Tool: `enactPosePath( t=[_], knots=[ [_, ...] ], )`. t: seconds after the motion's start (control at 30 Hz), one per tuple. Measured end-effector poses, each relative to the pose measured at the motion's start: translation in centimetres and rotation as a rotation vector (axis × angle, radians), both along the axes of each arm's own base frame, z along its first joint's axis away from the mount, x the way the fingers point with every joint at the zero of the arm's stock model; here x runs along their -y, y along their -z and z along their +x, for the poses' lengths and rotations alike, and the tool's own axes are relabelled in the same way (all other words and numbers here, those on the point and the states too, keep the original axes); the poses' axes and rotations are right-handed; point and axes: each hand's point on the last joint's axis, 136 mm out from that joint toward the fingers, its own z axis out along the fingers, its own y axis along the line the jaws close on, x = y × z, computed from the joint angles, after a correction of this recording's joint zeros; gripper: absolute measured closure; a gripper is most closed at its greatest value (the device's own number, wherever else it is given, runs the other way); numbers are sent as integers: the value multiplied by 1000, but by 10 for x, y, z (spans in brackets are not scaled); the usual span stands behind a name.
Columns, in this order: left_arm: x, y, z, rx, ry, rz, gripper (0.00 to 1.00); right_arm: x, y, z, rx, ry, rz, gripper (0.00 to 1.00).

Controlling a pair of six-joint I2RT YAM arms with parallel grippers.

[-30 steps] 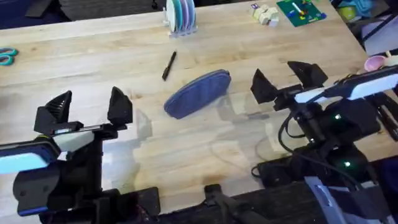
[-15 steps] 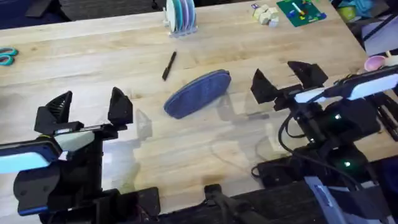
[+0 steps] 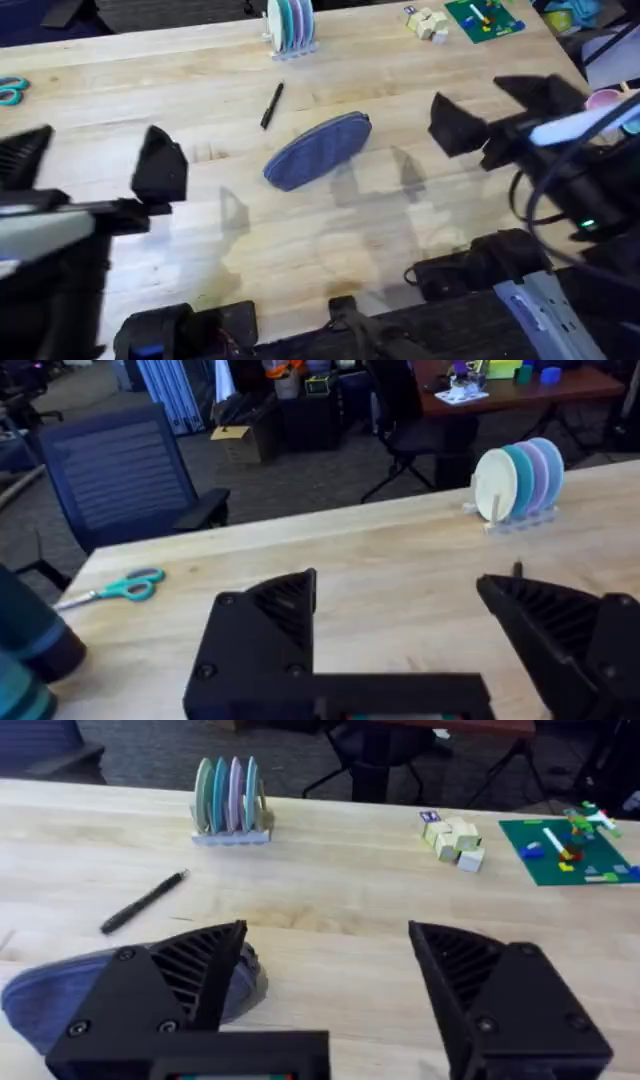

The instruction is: Unzip the bag, pick up the pens from the table one at a time and place them inside, then zip the bag closed.

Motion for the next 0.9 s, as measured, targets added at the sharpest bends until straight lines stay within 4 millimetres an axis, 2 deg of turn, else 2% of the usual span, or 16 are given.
enactPosePath(
  t=[0.07, 0.23, 0.47, 0.6, 0.7, 0.9],
  knots=[
    [0, -15, 1, -10, 0, 7, 7, 0, -12, 4, -17, -1, -4, 5],
    [0, -40, 12, -41, 2, 15, 7, 0, -24, 23, -95, -3, -11, 5],
    [4, -54, 34, -100, 25, 25, 7, 0, -34, 47, -200, -4, -11, 5],
    [24, -47, 46, -147, 153, 83, 8, -2, -33, 55, -234, -12, -9, 5],
    [48, -32, 49, -193, 313, 157, 7, -3, -29, 57, -251, -18, -7, 5],
    [86, 2, 38, -275, 608, 269, 7, -4, -28, 57, -255, -25, -4, 5]
  ],
)
